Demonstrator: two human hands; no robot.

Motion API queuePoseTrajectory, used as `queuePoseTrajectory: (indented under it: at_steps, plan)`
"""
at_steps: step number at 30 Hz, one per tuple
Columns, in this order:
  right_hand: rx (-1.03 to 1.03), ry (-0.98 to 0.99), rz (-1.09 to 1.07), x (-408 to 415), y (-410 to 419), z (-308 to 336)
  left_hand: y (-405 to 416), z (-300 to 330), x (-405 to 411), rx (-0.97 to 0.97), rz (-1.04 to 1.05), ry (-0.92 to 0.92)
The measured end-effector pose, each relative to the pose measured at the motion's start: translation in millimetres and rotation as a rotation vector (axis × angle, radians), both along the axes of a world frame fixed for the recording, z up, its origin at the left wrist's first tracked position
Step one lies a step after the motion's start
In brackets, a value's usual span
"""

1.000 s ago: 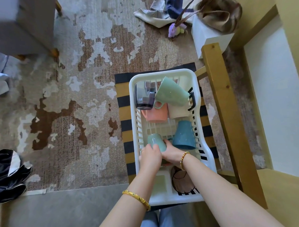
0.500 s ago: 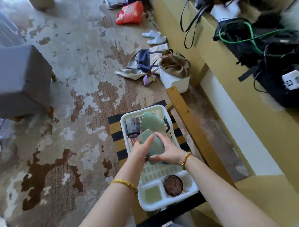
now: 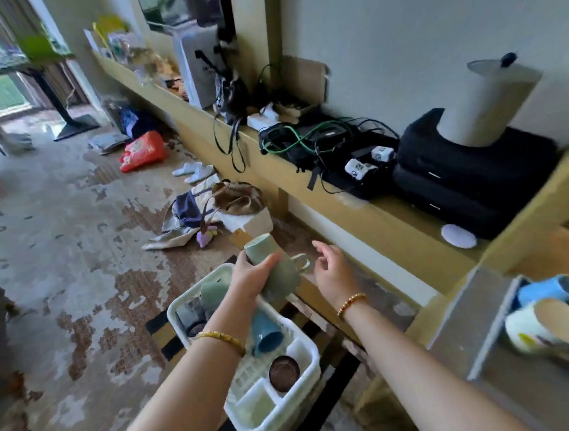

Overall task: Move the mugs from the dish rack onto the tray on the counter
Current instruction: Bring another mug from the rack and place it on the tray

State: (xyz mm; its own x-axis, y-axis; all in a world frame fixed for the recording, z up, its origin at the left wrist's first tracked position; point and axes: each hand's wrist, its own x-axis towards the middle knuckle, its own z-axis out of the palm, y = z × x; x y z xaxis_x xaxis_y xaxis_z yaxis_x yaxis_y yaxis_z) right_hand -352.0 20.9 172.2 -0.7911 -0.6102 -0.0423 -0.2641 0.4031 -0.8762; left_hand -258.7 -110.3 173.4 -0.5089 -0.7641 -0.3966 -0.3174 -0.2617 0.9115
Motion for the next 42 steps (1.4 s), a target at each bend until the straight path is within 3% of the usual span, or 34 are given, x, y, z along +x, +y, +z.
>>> queuePoseTrajectory:
  at_steps: [5, 10, 19, 23, 27, 35, 42]
  plan:
    - [0.070, -0.064, -0.066, -44, 87, 6, 80, 27, -51, -0.099, -0.256, 0.088]
    - [0.109, 0.049, -0.212, -76, 201, 4, 183, 36, -96, -0.175, -0.486, 0.119]
    - [0.403, 0.269, -0.262, -109, 414, 16, 376, 38, -163, -0.270, -0.856, 0.177]
    - [0.549, 0.211, -0.230, -106, 482, 17, 443, 36, -189, -0.451, -1.095, 0.114]
    - [0.601, 0.110, -0.278, -99, 539, 3, 499, 31, -210, -0.569, -1.327, 0.052]
    - [0.702, -0.074, -0.292, -103, 617, -7, 568, 11, -230, -0.665, -1.575, 0.044]
    - [0.841, -0.079, -0.351, -114, 631, -36, 583, -21, -236, -0.915, -1.580, -0.047]
